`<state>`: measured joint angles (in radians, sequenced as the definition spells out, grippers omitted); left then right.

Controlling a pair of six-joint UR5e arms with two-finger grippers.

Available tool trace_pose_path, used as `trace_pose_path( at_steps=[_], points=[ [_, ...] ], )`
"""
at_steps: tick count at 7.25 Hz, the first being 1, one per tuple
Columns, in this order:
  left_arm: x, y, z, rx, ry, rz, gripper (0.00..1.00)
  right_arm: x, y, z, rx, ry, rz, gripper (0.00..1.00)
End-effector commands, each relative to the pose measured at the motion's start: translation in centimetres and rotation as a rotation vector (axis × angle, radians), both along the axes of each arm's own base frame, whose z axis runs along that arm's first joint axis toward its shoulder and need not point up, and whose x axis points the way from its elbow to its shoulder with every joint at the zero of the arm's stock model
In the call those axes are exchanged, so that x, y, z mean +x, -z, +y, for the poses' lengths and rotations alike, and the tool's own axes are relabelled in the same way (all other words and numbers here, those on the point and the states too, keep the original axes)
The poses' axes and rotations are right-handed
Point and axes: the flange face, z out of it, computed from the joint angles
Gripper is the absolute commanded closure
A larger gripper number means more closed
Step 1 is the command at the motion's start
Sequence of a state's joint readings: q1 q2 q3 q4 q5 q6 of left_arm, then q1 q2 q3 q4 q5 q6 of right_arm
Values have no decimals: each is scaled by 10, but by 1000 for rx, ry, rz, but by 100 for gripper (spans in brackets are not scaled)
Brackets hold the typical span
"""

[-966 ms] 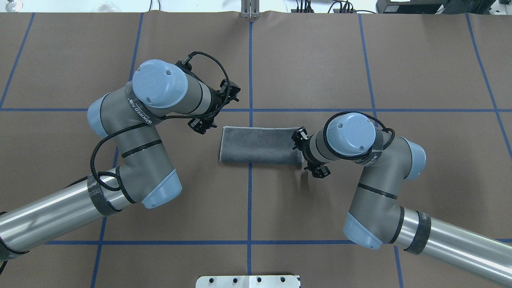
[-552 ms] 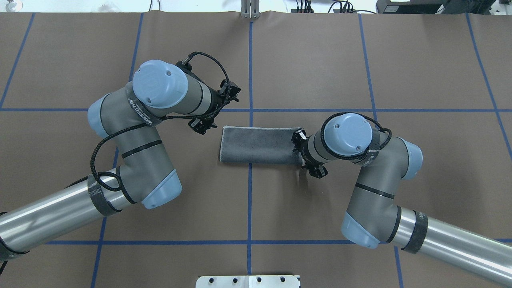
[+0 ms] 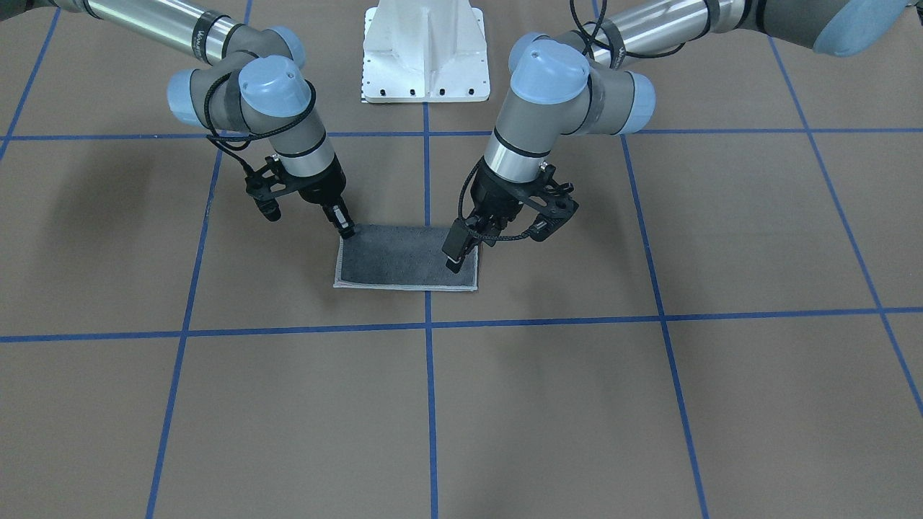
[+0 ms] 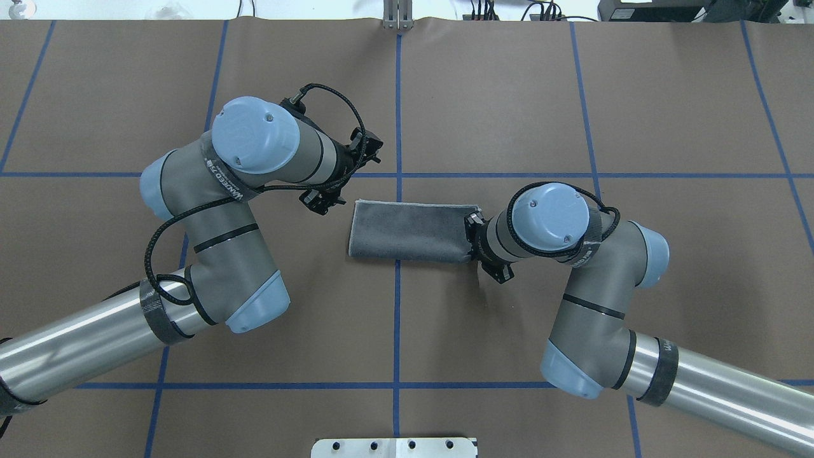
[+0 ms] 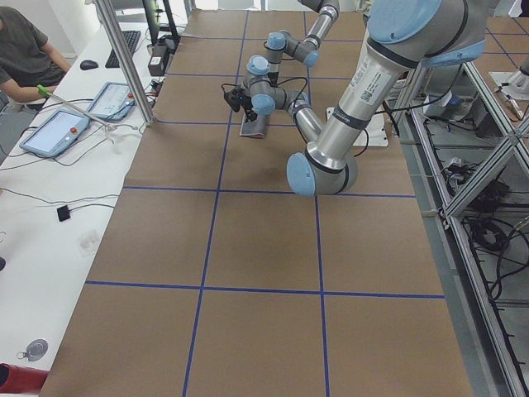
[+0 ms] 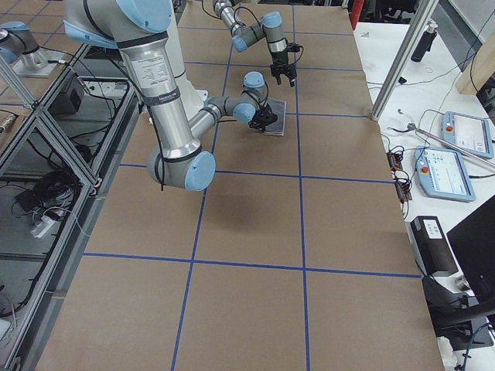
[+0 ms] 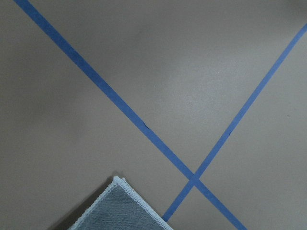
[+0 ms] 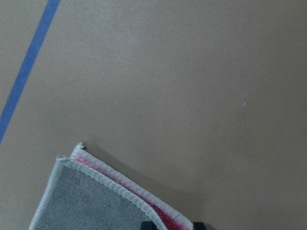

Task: Fold towel twice with both arms
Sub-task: 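Drag the towel end toward the robot with the right gripper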

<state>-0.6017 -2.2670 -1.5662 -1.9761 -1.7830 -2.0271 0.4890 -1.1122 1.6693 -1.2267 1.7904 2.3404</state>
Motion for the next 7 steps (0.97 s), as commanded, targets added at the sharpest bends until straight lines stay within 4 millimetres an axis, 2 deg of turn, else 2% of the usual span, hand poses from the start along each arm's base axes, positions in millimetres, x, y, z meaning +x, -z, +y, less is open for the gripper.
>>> trace_pose_path(
  at_steps=[1, 2, 4, 6, 7],
  points=[
    [0, 0, 0, 0, 0, 1, 0, -2, 4, 6, 8, 11, -6, 100],
    [0, 1, 0, 0, 0, 1, 0, -3, 7, 8, 15, 10, -9, 100],
    [-2, 4, 1, 1, 4, 9, 0, -11, 25, 28, 33, 28, -29, 100],
    [-6, 9, 2, 6, 6, 18, 0, -24, 38, 54, 26, 63, -57, 100],
    [-7, 10, 3, 6, 5, 22, 0, -36, 54, 70, 20, 81, -82, 100]
  ],
)
